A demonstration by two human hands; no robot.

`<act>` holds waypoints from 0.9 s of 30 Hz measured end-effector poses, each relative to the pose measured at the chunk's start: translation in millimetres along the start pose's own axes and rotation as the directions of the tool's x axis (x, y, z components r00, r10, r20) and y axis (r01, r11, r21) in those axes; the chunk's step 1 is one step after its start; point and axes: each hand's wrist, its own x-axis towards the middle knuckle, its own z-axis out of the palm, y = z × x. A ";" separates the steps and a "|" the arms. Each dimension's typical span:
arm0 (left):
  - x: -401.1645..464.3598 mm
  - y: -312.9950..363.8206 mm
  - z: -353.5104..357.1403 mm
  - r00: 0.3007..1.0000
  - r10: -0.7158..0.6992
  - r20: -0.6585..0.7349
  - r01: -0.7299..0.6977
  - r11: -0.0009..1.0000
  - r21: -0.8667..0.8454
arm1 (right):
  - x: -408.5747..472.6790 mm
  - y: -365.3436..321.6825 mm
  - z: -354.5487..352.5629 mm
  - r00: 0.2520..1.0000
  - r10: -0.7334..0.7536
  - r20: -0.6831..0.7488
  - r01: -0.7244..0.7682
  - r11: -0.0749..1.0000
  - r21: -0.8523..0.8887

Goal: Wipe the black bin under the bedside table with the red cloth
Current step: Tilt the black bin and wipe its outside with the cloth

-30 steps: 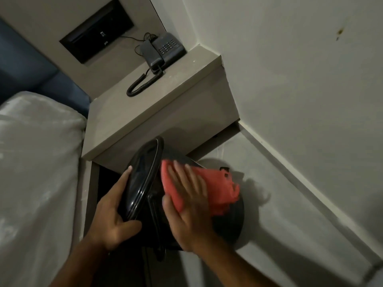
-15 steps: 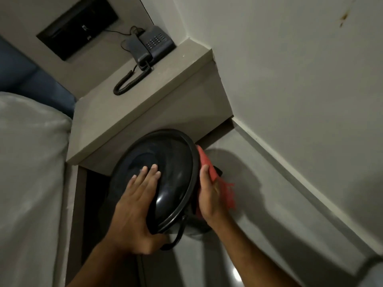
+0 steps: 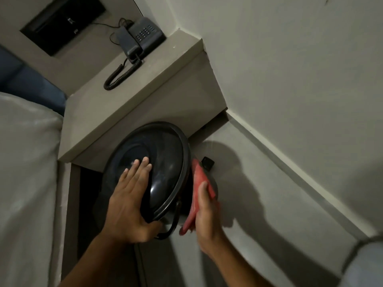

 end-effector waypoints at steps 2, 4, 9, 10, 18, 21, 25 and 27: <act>-6.8 2.2 3.9 0.998 0.057 0.009 -0.057 0.998 0.009 | -10.8 8.7 -8.0 0.999 -0.022 -0.026 0.022 0.999 -0.030; -16.5 3.6 7.1 0.988 0.151 0.021 -0.151 0.988 0.015 | -13.5 17.1 -23.6 0.974 0.158 -0.164 -0.165 0.986 -0.031; -25.4 -3.4 -4.2 0.936 0.346 0.069 -0.351 0.933 0.081 | -12.6 26.9 -73.2 0.910 0.350 -0.221 -0.324 0.935 0.145; -25.4 -5.2 -9.0 0.926 0.369 0.078 -0.376 0.918 0.126 | -10.3 21.9 -76.5 0.912 0.329 -0.245 -0.304 0.943 0.136; 22.4 90.4 -12.8 0.970 -0.175 -0.170 0.143 0.973 -0.180 | 2.1 -32.5 -81.0 0.949 0.065 -0.310 -0.033 0.994 0.109; 48.2 113.9 -0.6 0.929 -0.370 -0.004 0.370 0.929 0.012 | -4.9 -34.2 -83.9 0.947 0.060 -0.315 -0.021 0.992 0.127; 27.1 77.9 -1.7 0.982 -0.156 0.109 0.140 0.980 0.141 | -6.4 -36.2 -92.0 0.920 0.131 -0.369 -0.099 0.990 0.104; 7.1 46.3 -12.8 0.978 0.007 0.208 -0.040 0.987 0.155 | -6.6 -38.2 -93.4 0.909 0.172 -0.381 -0.146 0.985 0.097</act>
